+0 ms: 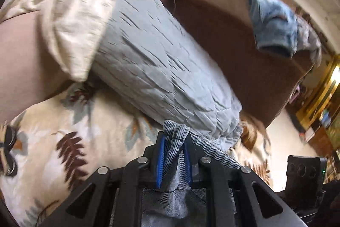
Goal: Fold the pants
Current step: 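Grasp the leg hem with the left gripper while the right gripper releases it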
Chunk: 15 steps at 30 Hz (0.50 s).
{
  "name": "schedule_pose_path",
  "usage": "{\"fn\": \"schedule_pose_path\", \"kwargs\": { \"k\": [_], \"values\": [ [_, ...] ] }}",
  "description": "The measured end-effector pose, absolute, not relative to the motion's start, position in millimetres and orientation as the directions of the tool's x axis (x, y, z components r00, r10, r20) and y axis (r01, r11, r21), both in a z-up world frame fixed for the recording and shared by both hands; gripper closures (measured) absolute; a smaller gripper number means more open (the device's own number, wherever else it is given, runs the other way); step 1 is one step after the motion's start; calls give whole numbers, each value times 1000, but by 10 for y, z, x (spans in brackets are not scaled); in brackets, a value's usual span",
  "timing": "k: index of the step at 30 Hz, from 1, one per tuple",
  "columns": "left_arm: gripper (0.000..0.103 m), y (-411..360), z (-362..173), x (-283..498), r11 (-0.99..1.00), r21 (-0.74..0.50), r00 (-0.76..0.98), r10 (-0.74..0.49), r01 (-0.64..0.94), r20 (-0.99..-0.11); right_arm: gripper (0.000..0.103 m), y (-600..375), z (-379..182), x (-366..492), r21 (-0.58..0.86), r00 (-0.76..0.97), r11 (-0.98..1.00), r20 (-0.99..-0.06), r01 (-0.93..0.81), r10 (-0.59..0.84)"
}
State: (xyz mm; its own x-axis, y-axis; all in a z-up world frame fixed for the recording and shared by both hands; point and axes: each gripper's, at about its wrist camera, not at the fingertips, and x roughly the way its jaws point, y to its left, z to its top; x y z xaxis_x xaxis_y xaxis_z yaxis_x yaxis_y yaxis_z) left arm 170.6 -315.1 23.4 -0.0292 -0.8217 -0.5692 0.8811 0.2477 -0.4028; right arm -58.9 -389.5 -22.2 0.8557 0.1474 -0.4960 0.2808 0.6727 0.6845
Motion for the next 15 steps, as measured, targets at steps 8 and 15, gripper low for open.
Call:
{"fn": "schedule_pose_path", "kwargs": {
  "k": [8, 15],
  "values": [
    [85, -2327, -60, 1849, 309, -472, 23, -855, 826, -519, 80, -3132, -186, -323, 482, 804, 859, -574, 175, 158],
    [82, -1488, -428, 2147, 548, -492, 194, -777, 676, -599, 54, -2417, -553, 3, 438, 623, 899, -709, 21, 331]
  ]
}}
